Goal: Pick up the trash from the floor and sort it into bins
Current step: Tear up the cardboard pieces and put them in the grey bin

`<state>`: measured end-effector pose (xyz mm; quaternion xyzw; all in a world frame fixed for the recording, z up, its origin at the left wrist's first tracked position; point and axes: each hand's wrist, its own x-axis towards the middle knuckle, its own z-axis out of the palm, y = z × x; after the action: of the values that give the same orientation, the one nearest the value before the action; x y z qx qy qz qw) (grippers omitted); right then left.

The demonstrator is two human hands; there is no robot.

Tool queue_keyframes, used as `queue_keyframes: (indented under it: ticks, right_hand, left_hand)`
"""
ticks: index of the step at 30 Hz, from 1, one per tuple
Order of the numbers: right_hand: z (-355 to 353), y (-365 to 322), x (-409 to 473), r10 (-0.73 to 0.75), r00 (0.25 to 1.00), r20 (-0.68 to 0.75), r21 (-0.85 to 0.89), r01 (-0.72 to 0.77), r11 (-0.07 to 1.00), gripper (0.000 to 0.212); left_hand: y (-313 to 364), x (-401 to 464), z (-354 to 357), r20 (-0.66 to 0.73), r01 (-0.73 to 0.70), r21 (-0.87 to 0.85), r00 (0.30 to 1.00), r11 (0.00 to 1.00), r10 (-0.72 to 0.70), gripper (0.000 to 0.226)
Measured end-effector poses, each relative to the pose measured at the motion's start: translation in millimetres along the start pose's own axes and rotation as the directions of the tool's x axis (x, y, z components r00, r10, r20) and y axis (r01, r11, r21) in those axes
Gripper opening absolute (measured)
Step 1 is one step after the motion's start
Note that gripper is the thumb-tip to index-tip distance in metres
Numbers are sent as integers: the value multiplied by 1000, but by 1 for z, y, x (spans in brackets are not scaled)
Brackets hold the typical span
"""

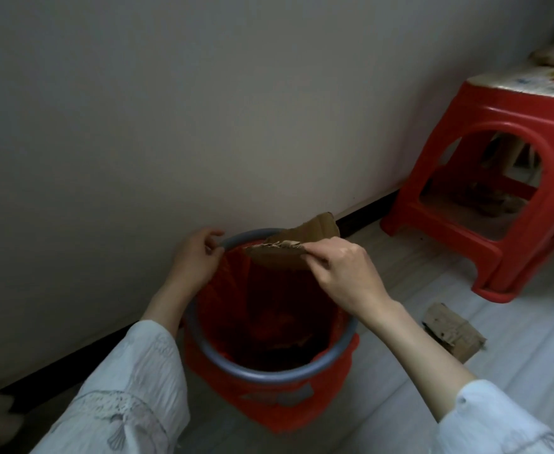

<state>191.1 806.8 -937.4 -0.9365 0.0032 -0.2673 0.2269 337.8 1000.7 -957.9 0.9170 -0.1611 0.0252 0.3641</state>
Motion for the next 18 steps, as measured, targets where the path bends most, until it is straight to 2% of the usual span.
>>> queue_keyframes:
  ticks: [2, 5, 8, 10, 13, 14, 18]
  right_hand:
    - [7, -7, -2, -60, 997, 49, 16, 60, 998, 21]
    - [24, -14, -6, -141, 964, 225, 3, 144, 990, 24]
    - [43, -11, -8, -101, 897, 430, -67, 143, 987, 27]
    - [51, -7, -10, 16, 838, 546, -141, 73, 987, 33]
    - [52, -2, -12, 206, 681, 703, -231, -55, 971, 60]
    - [49, 0, -12, 239, 638, 731, -230, -100, 968, 62]
    - [33, 5, -11, 220, 584, 781, -47, -296, 954, 33]
  left_hand:
    - [-9, 0, 2, -58, 18, 42, 998, 999, -15, 39]
    - [-35, -7, 13, -11, 80, 29, 997, 996, -80, 42]
    - [-52, -13, 22, -34, 121, -6, 992, 993, -121, 37]
    - [-48, -20, 21, -48, 141, -84, 988, 987, -145, 33]
    - [-43, -23, 25, -72, 129, -169, 987, 977, -143, 31]
    - [-41, -24, 26, -83, 116, -188, 987, 975, -134, 31]
    - [-31, -26, 36, -93, 134, -254, 982, 958, -162, 29]
